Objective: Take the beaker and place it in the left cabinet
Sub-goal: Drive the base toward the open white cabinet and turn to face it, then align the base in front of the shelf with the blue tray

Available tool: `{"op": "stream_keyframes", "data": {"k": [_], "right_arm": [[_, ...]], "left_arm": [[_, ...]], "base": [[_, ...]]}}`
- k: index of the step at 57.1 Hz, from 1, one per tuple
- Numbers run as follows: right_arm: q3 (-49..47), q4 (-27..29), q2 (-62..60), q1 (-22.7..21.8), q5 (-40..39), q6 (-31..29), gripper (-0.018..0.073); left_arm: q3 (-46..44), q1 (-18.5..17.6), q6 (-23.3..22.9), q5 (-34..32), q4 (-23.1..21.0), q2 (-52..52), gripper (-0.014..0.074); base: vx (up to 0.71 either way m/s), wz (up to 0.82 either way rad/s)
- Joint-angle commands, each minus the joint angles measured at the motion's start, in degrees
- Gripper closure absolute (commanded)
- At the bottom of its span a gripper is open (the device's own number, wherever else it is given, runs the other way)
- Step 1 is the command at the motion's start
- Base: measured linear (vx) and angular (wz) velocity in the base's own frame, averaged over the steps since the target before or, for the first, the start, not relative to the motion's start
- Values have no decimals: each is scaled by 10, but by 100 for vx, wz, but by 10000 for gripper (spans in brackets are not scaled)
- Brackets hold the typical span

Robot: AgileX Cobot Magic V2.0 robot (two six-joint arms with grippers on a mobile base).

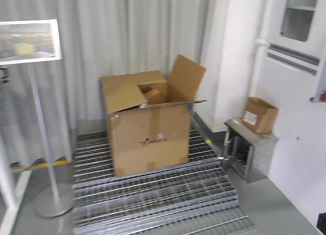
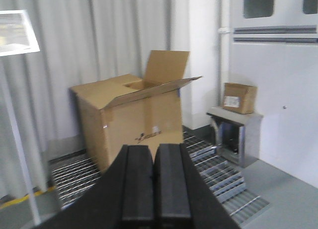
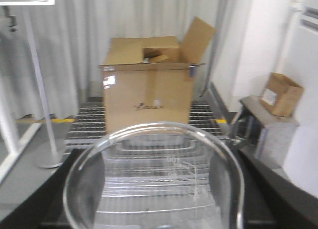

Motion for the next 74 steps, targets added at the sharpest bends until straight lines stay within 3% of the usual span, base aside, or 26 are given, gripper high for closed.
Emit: {"op": "stream_keyframes", "data": {"k": [1,74], "right_arm": [[-17,-12,2,-1,-39,0,564],[-17,-12,2,-1,-39,0,564]], "left_arm": [[9,-2,-2,-48,-5,-10,595],[9,-2,-2,-48,-5,-10,595]], "base": [[48,-56],[41,-67]]}}
